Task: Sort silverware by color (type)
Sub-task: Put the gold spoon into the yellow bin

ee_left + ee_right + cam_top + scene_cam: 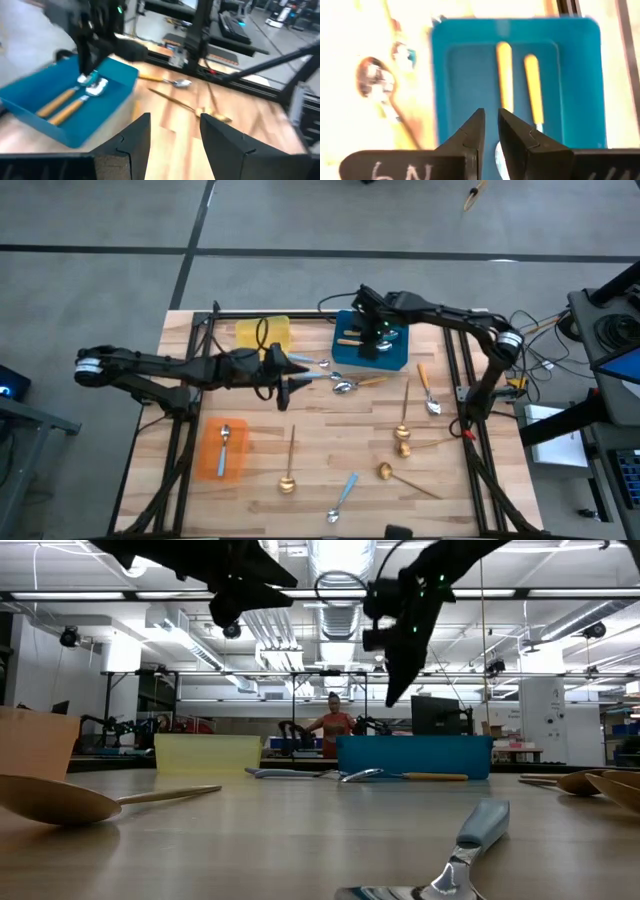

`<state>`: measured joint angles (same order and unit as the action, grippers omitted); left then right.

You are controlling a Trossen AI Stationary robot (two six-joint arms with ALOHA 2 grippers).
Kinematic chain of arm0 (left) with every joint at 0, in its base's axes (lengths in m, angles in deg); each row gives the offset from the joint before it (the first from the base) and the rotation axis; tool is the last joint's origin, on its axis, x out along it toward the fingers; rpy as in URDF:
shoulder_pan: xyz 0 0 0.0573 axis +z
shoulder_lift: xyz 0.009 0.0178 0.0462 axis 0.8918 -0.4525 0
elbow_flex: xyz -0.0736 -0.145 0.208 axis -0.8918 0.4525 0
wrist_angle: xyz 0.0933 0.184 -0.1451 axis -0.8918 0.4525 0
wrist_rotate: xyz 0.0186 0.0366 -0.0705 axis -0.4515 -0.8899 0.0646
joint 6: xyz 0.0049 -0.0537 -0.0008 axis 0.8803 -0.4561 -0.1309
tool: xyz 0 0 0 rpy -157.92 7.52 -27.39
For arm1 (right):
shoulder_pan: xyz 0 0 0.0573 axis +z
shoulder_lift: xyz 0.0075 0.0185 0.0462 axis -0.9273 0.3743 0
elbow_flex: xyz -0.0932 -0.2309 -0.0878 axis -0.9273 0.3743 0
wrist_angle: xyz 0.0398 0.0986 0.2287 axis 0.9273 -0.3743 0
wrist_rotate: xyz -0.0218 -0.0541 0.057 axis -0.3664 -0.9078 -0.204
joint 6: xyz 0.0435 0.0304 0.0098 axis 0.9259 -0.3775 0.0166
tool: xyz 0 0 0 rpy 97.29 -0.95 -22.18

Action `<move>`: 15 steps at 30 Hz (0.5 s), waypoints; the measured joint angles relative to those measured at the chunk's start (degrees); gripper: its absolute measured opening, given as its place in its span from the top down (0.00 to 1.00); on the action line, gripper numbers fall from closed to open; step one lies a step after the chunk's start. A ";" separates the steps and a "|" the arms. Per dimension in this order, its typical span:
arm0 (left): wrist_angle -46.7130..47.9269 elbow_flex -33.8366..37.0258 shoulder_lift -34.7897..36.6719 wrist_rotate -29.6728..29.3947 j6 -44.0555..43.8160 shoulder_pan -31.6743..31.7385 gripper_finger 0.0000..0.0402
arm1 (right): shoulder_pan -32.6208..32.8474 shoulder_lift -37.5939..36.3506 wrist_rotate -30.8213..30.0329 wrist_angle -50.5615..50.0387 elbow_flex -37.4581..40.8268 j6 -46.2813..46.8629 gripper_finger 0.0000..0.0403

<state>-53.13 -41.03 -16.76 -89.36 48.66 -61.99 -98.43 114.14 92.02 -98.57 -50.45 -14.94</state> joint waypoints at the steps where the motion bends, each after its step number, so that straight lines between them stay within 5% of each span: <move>1: 0.02 0.00 -0.20 -0.02 -0.36 -0.94 0.62 | 0.97 -0.92 0.02 0.11 0.20 0.27 0.89; 15: -1.14 0.00 -6.20 -5.96 -6.71 -12.78 0.62 | 15.52 -12.38 0.06 3.16 6.73 6.45 0.89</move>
<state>-54.27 -41.03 -22.96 -95.32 41.95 -74.77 -82.91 101.76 92.08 -95.41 -43.72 -8.49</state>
